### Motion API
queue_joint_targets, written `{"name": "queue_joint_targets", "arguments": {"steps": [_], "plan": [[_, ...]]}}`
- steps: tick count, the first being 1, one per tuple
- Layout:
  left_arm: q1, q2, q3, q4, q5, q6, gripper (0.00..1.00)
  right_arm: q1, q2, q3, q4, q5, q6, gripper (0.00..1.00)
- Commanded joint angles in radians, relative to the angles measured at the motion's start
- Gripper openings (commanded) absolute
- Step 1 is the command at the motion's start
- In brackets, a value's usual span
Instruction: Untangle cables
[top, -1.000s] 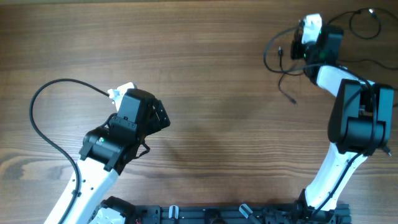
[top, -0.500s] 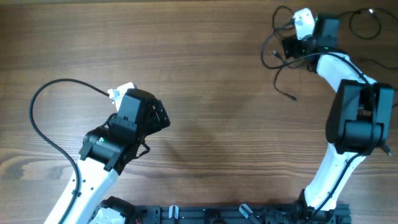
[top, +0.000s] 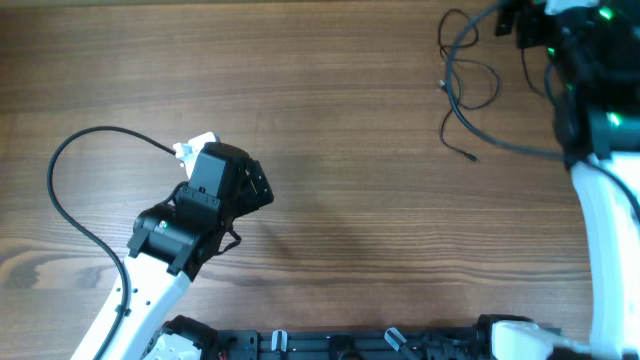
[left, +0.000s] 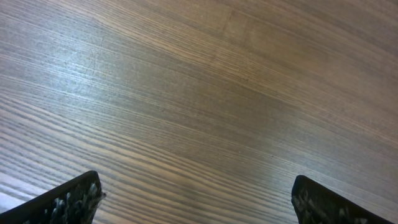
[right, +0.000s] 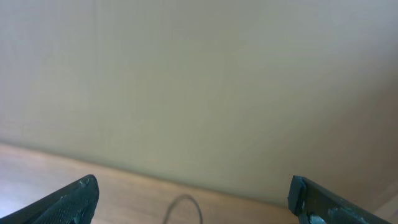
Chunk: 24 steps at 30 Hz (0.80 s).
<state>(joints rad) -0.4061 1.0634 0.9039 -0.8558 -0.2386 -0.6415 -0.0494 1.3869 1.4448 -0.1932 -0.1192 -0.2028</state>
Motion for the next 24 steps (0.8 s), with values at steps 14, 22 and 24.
{"name": "queue_joint_targets", "arguments": {"steps": [14,22,24], "plan": [[0.003,-0.002,0.0,0.002,-0.013,0.008,1.0,-0.002,-0.728,-0.194,-0.065,-0.016,0.154,1.0],[0.003,-0.002,0.0,0.002,-0.013,0.008,1.0,-0.003,-0.98,-0.26,0.037,-0.014,0.147,1.0],[0.003,-0.002,0.0,0.002,-0.013,0.008,1.0,-0.001,-1.033,-0.259,0.078,-0.015,0.115,1.0]]}}
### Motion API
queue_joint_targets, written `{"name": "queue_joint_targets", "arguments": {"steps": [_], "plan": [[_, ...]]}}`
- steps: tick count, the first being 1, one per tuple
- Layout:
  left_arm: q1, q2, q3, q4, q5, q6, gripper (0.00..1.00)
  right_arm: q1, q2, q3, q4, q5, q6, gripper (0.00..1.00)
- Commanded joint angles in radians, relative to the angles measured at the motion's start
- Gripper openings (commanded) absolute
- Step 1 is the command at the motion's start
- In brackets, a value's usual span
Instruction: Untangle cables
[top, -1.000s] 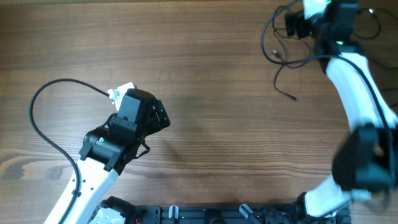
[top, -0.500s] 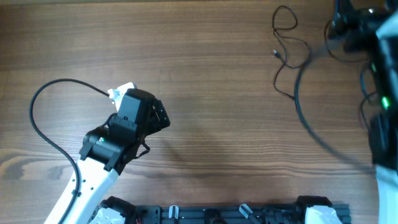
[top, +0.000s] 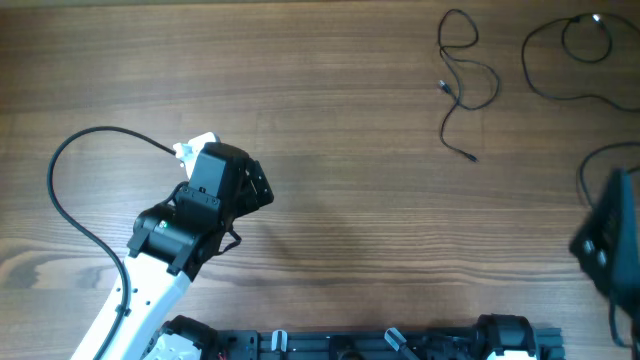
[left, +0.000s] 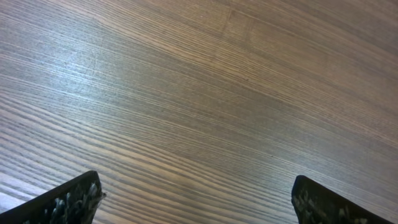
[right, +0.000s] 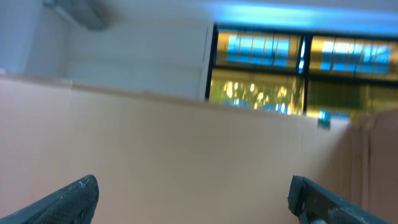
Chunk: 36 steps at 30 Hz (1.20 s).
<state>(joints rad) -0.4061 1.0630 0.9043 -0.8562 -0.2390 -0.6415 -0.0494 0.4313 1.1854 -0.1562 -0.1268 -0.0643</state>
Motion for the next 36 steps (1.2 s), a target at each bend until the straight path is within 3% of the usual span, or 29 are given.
{"name": "queue_joint_targets", "arguments": {"steps": [1,7,13,18,21,26,30,36], "plan": [[0.003,-0.002,-0.001,0.002,-0.013,0.008,1.0,-0.001,-0.097,0.0,0.048,-0.008,-0.052,1.0],[0.003,-0.002,-0.001,0.002,-0.013,0.008,1.0,0.0,-0.273,0.0,-0.002,-0.008,-0.272,1.0],[0.003,-0.002,-0.001,0.002,-0.013,0.008,1.0,0.02,-0.427,0.027,-0.059,0.0,-0.276,1.0],[0.003,-0.002,-0.001,0.002,-0.013,0.008,1.0,0.02,-0.425,0.094,-0.1,-0.005,-0.275,1.0],[0.003,-0.002,-0.001,0.002,-0.013,0.008,1.0,0.02,-0.425,0.072,-0.028,-0.001,-0.277,1.0],[0.003,-0.002,-0.001,0.002,-0.013,0.008,1.0,0.02,-0.425,-0.063,0.035,-0.004,-0.273,1.0],[0.003,-0.002,-0.001,0.002,-0.013,0.008,1.0,0.02,-0.425,-0.203,-0.058,-0.005,-0.264,1.0],[0.003,-0.002,-0.001,0.002,-0.013,0.008,1.0,0.02,-0.425,-0.521,0.029,-0.005,-0.091,1.0]]}}
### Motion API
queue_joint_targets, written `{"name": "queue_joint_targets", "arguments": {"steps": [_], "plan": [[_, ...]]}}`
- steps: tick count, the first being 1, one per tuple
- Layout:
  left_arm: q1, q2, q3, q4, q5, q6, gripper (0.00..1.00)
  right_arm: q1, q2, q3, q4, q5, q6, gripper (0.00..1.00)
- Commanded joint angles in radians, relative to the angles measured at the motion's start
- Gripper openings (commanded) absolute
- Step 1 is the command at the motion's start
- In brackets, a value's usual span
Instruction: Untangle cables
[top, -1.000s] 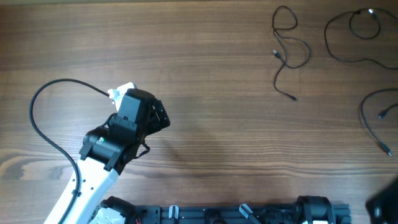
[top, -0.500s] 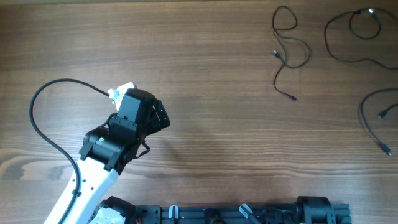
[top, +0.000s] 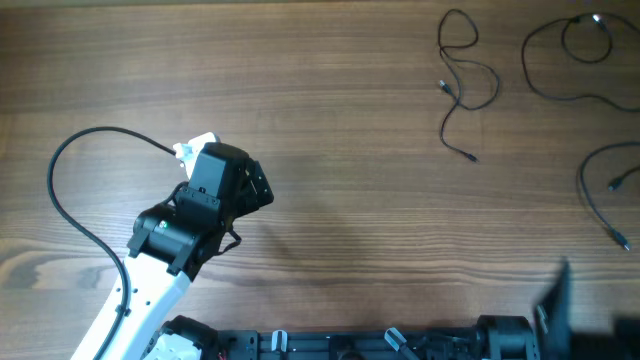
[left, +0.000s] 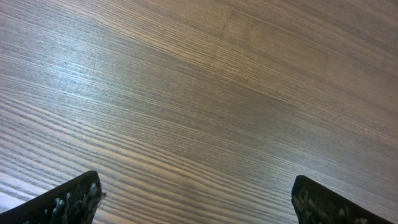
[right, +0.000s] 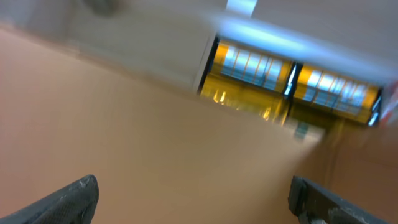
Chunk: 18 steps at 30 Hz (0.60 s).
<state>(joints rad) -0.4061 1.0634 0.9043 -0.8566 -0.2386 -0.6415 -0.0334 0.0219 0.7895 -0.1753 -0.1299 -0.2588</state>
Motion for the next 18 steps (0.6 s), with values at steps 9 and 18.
{"name": "queue_joint_targets", "arguments": {"steps": [9,18], "plan": [[0.003,-0.002,-0.001,0.003,-0.013,0.008,1.0,0.004,-0.015,-0.566,0.244,-0.001,0.132,1.0],[0.003,-0.002,-0.001,0.003,-0.013,0.008,1.0,0.004,-0.015,-0.765,0.374,0.105,0.304,1.0]]}}
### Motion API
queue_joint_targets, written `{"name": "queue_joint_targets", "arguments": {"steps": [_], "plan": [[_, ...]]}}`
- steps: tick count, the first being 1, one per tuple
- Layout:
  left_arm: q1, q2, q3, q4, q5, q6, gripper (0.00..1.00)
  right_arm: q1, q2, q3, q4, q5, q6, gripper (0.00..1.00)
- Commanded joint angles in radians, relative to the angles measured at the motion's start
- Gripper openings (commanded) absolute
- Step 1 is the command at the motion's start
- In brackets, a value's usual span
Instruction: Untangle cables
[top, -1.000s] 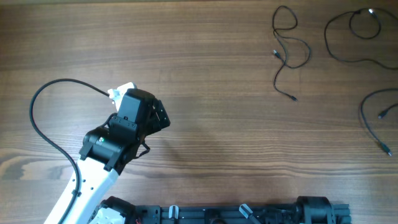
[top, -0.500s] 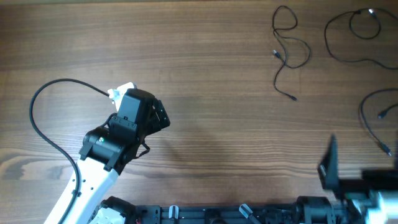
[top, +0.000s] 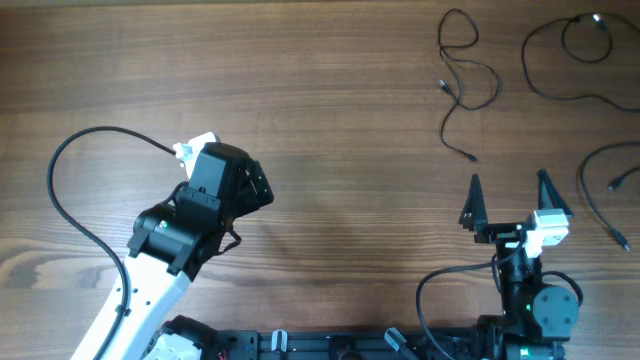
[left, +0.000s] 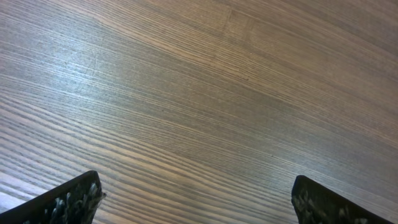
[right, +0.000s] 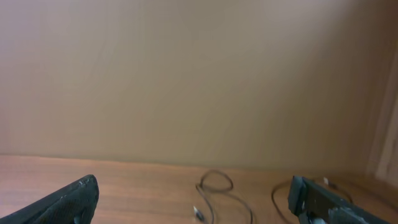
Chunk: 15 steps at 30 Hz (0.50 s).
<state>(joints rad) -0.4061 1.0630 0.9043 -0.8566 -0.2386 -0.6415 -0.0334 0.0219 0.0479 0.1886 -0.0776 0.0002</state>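
Observation:
Three thin black cables lie apart on the wooden table at the right. One cable (top: 466, 72) with a loop lies at the top, a second cable (top: 572, 45) curls in the top right corner, and a third cable (top: 597, 190) lies by the right edge. My right gripper (top: 508, 192) stands open near the front edge, pointing toward the looped cable (right: 216, 184), with nothing between its fingers (right: 68, 200). My left gripper (top: 258, 187) hangs open over bare wood at the left, and the left wrist view shows only wood between its fingertips (left: 69, 199).
A thicker black lead (top: 62, 190) arcs out from the left wrist's white part (top: 197, 144) and runs back down along the left arm. A plain wall (right: 199, 74) stands behind the table's far edge. The arm bases sit along the front edge (top: 330, 345).
My right arm was a blur at the lower right corner, its camera facing windows up high. Now it sits folded at the front right, fingers toward the cables. The left arm and cables are unchanged.
My right arm was over the cables in the far right corner, open. Then it was at the right edge, with three separate cables lying on the table. Then it was almost out of view, and now it rests folded at the front. The left gripper stayed open throughout.

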Motion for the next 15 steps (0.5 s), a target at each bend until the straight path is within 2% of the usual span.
{"name": "queue_joint_targets", "arguments": {"steps": [1,4,9,15], "plan": [[0.003,-0.002,-0.001,0.003,-0.013,0.008,1.0,0.004,-0.015,-0.031,0.009,0.052,0.047,1.0],[0.003,-0.002,-0.001,0.003,-0.013,0.008,1.0,0.004,-0.015,-0.043,-0.023,0.053,0.052,1.0],[0.003,-0.002,-0.001,0.003,-0.013,0.008,1.0,0.004,-0.014,-0.043,-0.187,0.05,0.052,1.0],[0.003,-0.002,-0.001,0.003,-0.013,0.008,1.0,0.004,-0.004,-0.042,-0.185,0.052,0.052,1.0]]}}
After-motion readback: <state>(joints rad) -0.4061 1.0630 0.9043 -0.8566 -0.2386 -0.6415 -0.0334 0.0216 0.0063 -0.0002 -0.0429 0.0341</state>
